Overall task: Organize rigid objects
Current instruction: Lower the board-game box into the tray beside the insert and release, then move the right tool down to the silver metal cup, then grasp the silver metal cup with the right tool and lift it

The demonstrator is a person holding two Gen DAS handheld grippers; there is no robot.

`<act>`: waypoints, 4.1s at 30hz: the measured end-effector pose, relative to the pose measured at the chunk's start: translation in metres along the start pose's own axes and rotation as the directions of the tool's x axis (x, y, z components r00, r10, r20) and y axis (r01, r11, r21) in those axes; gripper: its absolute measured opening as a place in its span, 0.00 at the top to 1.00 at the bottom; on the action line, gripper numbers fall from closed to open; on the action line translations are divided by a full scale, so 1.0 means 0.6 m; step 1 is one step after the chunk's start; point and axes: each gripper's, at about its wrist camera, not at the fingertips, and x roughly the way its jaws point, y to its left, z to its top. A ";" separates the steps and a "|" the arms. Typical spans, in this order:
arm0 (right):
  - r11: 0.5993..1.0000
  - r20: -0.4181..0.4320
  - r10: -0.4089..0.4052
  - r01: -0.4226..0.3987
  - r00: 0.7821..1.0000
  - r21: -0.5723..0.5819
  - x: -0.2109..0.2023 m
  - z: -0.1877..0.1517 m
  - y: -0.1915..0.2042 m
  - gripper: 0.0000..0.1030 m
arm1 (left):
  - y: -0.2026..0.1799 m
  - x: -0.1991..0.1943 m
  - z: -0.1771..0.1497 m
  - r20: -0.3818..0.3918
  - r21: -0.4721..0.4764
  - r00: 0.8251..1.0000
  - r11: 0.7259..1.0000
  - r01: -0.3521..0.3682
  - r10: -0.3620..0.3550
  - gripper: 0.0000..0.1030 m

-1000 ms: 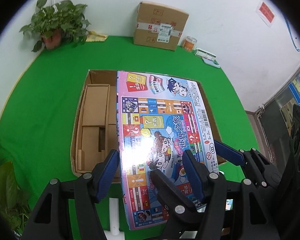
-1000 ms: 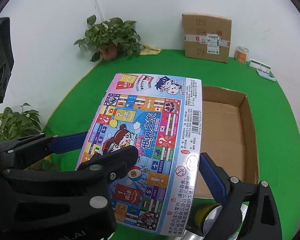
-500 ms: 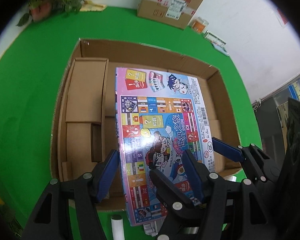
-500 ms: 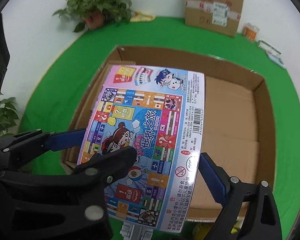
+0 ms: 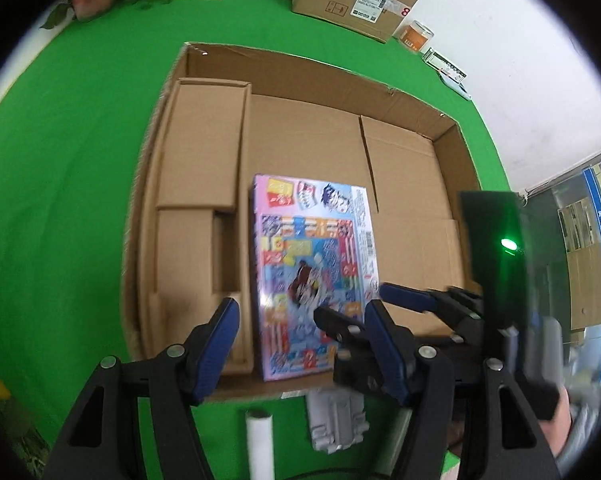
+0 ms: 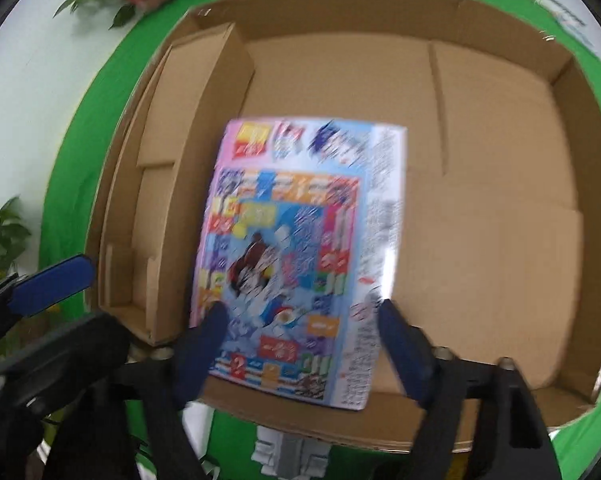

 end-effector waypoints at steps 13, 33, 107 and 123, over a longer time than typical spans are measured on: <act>0.986 0.051 -0.114 0.106 0.992 0.131 0.004 0.010 -0.043 0.27 | 0.076 -0.042 -0.042 0.052 -0.098 0.994 0.991 -0.090 0.095 0.38; 0.969 0.094 -0.164 0.142 0.982 0.202 -0.093 -0.045 -0.117 0.23 | 0.132 -0.011 -0.066 -0.036 -0.264 0.992 0.956 -0.127 0.121 0.59; 0.955 0.000 -0.269 0.267 0.963 0.130 -0.018 -0.555 -0.069 0.18 | -0.094 -0.083 -0.265 -0.113 0.208 0.992 0.975 0.080 -0.057 0.03; 0.999 0.003 -0.048 0.048 0.999 0.019 -0.049 -0.657 -0.158 0.18 | -0.253 0.131 -0.294 -0.320 -0.108 0.892 0.948 0.300 -0.319 0.03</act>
